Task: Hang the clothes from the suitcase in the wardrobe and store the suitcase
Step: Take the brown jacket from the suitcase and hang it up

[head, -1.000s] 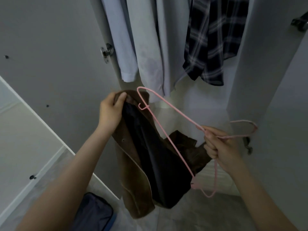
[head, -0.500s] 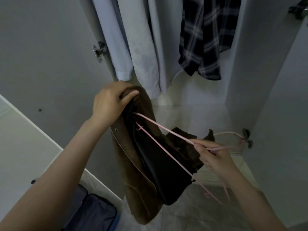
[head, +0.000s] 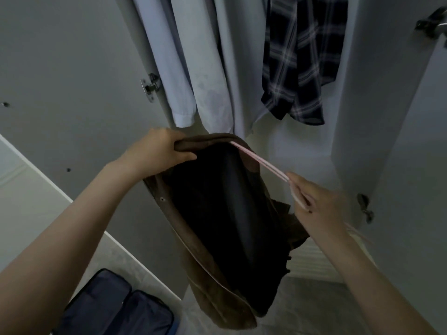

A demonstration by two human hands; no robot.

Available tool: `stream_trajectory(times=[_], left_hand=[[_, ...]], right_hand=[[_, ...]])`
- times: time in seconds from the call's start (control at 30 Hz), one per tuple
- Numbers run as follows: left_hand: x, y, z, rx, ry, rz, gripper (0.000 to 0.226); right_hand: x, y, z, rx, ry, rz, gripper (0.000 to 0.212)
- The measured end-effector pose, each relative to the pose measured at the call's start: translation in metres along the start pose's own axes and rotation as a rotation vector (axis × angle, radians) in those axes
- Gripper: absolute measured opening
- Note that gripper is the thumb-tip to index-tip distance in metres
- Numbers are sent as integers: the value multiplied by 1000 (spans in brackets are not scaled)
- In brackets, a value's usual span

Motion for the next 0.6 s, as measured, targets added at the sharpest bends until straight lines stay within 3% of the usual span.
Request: stream_trajectory(times=[0.07,0.13,0.23,0.4,0.5,0.6], left_hand=[[-4,1,2,-40,-138,-226,20],[-7,3,4,31,-304,-601,10],[-5,9,4,98,-542,-998,8],[0,15,5,146,-610,-1026,11],[3,17,7,118,-537,-924,14],[15,14,9,77,-414,-738,20]], right_hand=[[-4,6,-3,-37,3,62,35],[-5,11,-2,-39,-7,45,25],[1,6,3,-138,169,294,21],[-7,-29,-1,-256,206,616,25],[-8,-29,3,-379,242,583,23],[-16,-16,12,-504,187,392,26]])
Point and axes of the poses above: each hand's wrist, its own z-axis towards the middle knuckle, its own y-axis out of the palm, x = y × z, the point moved 4 cm from there along z, towards the middle knuckle, and after that the axes turned 5 degrees about -z, right-handed, at the moved point
